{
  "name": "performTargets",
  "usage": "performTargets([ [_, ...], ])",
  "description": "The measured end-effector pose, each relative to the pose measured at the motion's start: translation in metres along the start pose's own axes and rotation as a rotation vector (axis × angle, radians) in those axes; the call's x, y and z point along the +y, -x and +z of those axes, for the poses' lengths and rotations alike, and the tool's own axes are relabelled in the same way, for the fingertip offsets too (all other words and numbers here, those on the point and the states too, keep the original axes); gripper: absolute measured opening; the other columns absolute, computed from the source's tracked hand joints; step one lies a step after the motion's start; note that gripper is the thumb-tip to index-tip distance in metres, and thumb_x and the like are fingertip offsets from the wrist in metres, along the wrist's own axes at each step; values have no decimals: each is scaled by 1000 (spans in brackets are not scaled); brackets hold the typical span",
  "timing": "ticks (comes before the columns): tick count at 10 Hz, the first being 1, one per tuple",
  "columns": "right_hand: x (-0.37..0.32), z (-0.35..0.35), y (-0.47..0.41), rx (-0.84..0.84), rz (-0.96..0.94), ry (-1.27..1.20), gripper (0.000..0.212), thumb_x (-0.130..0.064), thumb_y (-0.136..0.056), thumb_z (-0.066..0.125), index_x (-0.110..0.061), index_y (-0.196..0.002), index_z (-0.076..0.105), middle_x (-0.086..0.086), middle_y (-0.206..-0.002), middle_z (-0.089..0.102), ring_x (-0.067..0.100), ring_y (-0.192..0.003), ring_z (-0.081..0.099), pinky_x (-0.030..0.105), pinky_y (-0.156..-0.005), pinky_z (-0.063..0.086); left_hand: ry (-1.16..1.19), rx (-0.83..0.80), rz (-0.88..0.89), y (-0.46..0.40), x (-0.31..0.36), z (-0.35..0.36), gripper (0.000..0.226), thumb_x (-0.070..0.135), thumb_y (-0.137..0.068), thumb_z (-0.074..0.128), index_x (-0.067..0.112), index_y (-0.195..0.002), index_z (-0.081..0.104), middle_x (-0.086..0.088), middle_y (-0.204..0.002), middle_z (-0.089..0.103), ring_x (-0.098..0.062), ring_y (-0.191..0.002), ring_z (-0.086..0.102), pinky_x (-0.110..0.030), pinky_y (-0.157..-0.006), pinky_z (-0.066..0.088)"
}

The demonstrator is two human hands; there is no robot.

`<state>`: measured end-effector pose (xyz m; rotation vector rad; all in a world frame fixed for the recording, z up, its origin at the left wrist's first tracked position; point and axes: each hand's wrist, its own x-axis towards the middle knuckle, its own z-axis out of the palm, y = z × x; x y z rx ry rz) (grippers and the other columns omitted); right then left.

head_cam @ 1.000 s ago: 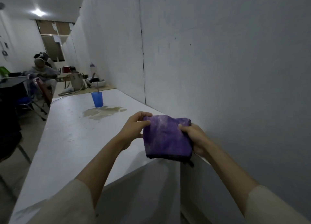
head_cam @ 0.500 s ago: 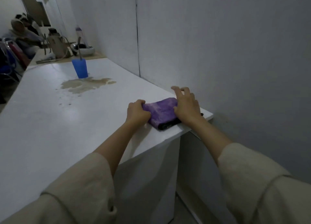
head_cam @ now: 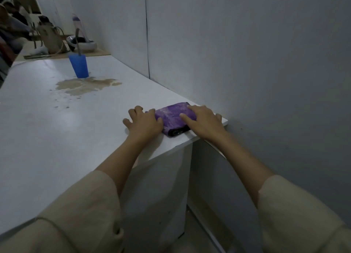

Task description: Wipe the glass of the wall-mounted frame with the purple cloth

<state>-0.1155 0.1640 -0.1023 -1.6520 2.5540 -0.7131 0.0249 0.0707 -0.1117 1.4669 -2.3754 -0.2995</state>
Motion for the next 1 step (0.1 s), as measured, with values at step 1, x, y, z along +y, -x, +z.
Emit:
performTargets([
  [1,-11,-20,16,142,-55,-72,47,-46,-93,44,-18,-131,49,8,-132,54,27,-119,49,48,-102,33,77,125,99,8,-2,-10,47,36,-93,46,20,-138,41,-15,-143,32,-32,-132,26,-50,-104,26],
])
